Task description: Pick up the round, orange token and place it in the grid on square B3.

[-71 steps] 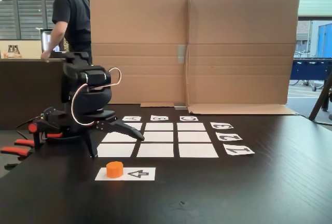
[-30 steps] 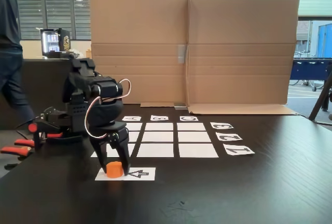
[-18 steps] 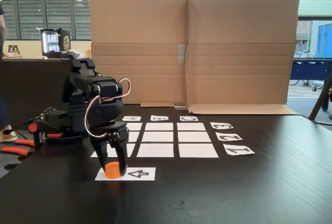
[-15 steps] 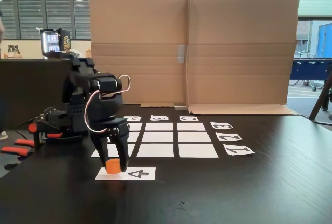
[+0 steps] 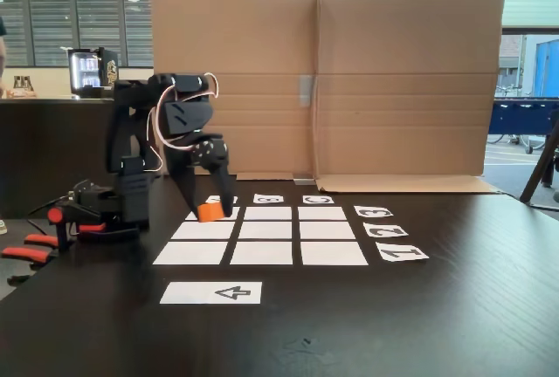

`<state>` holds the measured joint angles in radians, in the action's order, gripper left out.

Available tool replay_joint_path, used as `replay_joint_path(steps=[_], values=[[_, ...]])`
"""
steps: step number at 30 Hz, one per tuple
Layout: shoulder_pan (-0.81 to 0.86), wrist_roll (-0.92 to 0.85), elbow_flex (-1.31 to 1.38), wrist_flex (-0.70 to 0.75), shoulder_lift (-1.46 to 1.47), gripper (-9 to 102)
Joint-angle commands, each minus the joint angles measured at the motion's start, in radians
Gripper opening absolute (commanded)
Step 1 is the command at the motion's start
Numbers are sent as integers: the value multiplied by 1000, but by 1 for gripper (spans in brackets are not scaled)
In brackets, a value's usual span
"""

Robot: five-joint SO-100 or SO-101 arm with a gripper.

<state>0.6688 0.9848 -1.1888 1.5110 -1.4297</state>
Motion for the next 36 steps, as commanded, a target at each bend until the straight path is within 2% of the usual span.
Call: replay_joint_path(steps=[1,13,20,26,36], values=[[-130,83,-43,21,-163,-1],[-798,430,-117,52,-268,-1],[-1111,563,-124,44,-204,-1],[-1189,657,-117,5,-44,-1],[-1186,709,-123,-55,167,-1]])
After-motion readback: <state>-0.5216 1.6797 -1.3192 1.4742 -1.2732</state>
